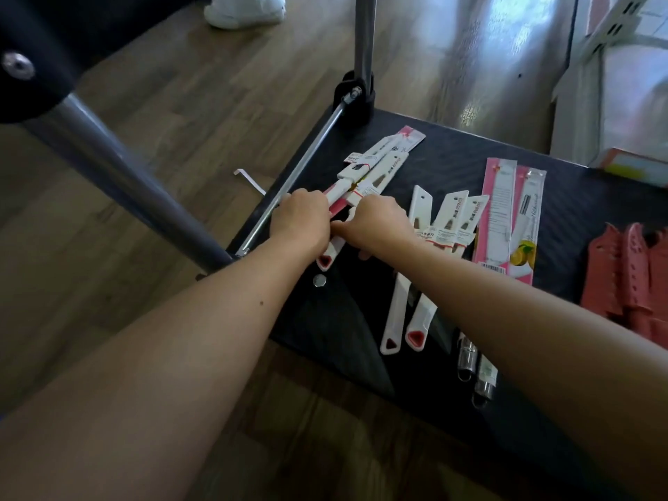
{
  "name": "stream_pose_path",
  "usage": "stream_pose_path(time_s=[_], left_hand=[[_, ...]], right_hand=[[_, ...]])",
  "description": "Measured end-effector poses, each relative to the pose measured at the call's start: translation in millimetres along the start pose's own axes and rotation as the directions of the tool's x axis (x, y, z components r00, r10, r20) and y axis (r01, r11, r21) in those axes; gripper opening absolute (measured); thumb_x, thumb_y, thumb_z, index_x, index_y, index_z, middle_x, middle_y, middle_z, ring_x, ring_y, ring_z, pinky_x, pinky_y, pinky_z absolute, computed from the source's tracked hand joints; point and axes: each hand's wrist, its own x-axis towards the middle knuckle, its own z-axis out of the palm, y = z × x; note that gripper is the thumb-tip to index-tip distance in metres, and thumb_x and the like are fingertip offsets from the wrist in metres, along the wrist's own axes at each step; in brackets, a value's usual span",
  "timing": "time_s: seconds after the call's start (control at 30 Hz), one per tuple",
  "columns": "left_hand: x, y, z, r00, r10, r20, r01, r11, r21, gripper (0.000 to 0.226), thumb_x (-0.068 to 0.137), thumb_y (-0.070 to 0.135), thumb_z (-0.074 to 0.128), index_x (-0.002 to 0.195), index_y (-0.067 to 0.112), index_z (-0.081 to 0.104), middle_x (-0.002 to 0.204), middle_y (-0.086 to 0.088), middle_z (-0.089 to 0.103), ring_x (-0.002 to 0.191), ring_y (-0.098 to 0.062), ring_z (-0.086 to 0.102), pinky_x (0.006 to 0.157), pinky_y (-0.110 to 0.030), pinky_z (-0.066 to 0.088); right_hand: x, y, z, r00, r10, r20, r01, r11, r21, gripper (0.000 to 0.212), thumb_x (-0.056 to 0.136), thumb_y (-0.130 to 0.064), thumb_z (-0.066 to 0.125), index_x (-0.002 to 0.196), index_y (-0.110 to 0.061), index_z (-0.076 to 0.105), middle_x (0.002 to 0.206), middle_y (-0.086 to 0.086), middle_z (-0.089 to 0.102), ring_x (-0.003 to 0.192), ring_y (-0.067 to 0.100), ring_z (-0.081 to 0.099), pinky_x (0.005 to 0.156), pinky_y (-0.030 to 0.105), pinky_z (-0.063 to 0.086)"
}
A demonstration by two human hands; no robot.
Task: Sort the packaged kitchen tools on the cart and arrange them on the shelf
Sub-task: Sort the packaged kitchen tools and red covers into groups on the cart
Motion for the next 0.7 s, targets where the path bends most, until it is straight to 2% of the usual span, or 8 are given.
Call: stream_pose_path(time_s=[0.13,0.2,0.27,0.33,0.47,0.53,0.63,0.7], left_hand=[[-7.6,-4.2,-4.5,0.994,-0.072,-0.082,0.052,0.973,-0.226,0.033,0.090,0.030,0.055,0.098,-0.001,0.062,0.101,-0.020,0.064,0.099,-0.033,0.057,0.070,-0.032,0.036],[-11.2,-2.3,-10.3,0.988,-0.151,-0.043,0.123,0.912,-0.391,0.030,0.086,0.028,0.060,0.095,0.001,0.067,0.096,-0.016,0.066,0.096,-0.029,0.060,0.070,-0.030,0.039],[-15.2,1.8,-15.2,0.976,-0.216,0.006,0.189,0.842,-0.505,0.027,0.084,0.029,0.063,0.095,0.005,0.070,0.094,-0.007,0.067,0.090,-0.020,0.060,0.071,-0.028,0.041],[-21.4,8.2,-18.0,0.965,-0.257,0.053,0.239,0.774,-0.586,0.027,0.085,0.031,0.064,0.100,0.010,0.070,0.096,-0.004,0.066,0.085,-0.014,0.055,0.072,-0.025,0.041],[-34.2,21.9,-15.6,0.949,-0.297,0.109,0.288,0.667,-0.687,0.030,0.084,0.034,0.064,0.105,0.014,0.070,0.101,-0.007,0.069,0.093,-0.021,0.063,0.076,-0.027,0.046],[-41.9,31.6,-13.7,0.944,-0.295,0.148,0.313,0.659,-0.683,0.030,0.084,0.035,0.064,0.107,0.015,0.069,0.104,-0.007,0.069,0.096,-0.021,0.063,0.076,-0.026,0.045],[-52.3,48.8,-13.2,0.946,-0.261,0.191,0.320,0.668,-0.672,0.031,0.085,0.035,0.063,0.108,0.016,0.069,0.108,-0.008,0.068,0.098,-0.022,0.062,0.076,-0.027,0.045],[-57.1,60.4,-12.3,0.957,-0.212,0.198,0.290,0.695,-0.658,0.033,0.086,0.036,0.062,0.110,0.014,0.067,0.112,-0.008,0.066,0.103,-0.023,0.060,0.079,-0.027,0.045]], right_hand=[[-3.5,2.7,-3.2,0.997,0.046,0.055,-0.056,0.982,0.180,0.031,0.080,-0.029,0.064,0.058,-0.010,0.052,0.047,0.001,0.058,0.039,0.009,0.057,0.046,0.019,0.052],[-6.6,5.0,-7.2,0.986,0.104,0.128,-0.145,0.914,0.378,0.024,0.078,-0.023,0.067,0.065,-0.009,0.054,0.059,0.006,0.063,0.048,0.013,0.063,0.053,0.023,0.058],[-12.6,9.0,-12.6,0.975,0.131,0.178,-0.203,0.851,0.484,0.022,0.078,-0.022,0.068,0.071,-0.007,0.055,0.064,0.007,0.062,0.051,0.014,0.063,0.052,0.023,0.058],[-19.6,14.0,-17.8,0.972,0.158,0.173,-0.225,0.833,0.505,0.023,0.079,-0.025,0.069,0.075,-0.005,0.056,0.061,0.007,0.061,0.047,0.012,0.062,0.048,0.019,0.055],[-33.1,23.8,-29.7,0.974,0.209,0.093,-0.228,0.844,0.486,0.021,0.079,-0.026,0.066,0.074,-0.006,0.060,0.058,0.005,0.064,0.037,0.008,0.059,0.041,0.013,0.050],[-39.3,31.0,-34.1,0.977,0.210,0.043,-0.205,0.855,0.476,0.022,0.079,-0.025,0.065,0.069,-0.006,0.060,0.057,0.005,0.063,0.034,0.007,0.057,0.038,0.013,0.049],[-49.4,41.7,-41.4,0.980,0.200,0.005,-0.178,0.862,0.475,0.024,0.079,-0.023,0.066,0.065,-0.006,0.059,0.057,0.007,0.065,0.036,0.008,0.059,0.046,0.017,0.053],[-58.1,48.7,-49.4,0.980,0.201,0.002,-0.178,0.865,0.469,0.024,0.079,-0.023,0.068,0.066,-0.005,0.060,0.056,0.007,0.064,0.034,0.005,0.058,0.042,0.014,0.052]])
